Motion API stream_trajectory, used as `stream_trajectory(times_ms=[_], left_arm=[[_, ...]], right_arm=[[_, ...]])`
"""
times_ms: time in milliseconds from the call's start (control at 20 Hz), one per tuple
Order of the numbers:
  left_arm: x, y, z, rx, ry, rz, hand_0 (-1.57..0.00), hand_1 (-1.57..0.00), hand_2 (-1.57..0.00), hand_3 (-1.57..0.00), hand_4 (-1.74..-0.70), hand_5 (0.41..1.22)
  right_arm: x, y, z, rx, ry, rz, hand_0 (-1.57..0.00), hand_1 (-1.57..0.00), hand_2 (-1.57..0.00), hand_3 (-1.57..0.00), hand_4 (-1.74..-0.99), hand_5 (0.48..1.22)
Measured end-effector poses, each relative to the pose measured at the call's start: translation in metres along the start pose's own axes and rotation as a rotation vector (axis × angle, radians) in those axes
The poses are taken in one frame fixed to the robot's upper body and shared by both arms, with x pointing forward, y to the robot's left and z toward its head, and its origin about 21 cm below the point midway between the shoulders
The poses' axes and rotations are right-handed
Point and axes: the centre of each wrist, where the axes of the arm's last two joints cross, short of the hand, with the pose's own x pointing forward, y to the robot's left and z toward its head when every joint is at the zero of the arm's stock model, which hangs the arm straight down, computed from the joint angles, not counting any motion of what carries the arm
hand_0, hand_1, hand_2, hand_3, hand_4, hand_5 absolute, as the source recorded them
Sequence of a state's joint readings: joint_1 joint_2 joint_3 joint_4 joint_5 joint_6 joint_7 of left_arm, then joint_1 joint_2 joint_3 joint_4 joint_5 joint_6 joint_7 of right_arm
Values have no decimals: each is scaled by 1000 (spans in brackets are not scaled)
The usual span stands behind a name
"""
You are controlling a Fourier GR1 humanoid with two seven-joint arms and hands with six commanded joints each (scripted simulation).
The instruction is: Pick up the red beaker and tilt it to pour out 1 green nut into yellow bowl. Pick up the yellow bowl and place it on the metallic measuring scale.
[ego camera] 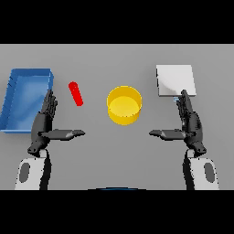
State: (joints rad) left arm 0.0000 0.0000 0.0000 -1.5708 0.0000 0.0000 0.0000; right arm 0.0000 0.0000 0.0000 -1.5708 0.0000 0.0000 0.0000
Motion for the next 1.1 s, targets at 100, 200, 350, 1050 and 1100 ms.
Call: stream_trajectory(times_ms=[100,200,350,1050,1100], left_arm=[[1,3,-3,4,5,-2,1,1,1,1,-1093,623],[2,7,-7,6,10,-4,1,1,1,1,-1093,623],[3,11,-3,-12,-36,-78,1,1,1,1,-1094,620],[-7,-10,-24,-61,-20,-225,1,1,1,1,-1147,636],[-8,-7,-29,-49,-19,-226,1,1,1,1,-1153,638]], right_arm=[[0,1,0,0,0,-1,1,1,1,1,-1128,660],[0,2,-1,1,1,-1,1,1,1,1,-1128,660],[4,4,8,22,-115,133,1,1,1,1,-1128,663],[11,14,24,54,-149,261,1,1,1,1,-1182,655],[7,13,28,52,-157,256,1,1,1,1,-1193,658]])
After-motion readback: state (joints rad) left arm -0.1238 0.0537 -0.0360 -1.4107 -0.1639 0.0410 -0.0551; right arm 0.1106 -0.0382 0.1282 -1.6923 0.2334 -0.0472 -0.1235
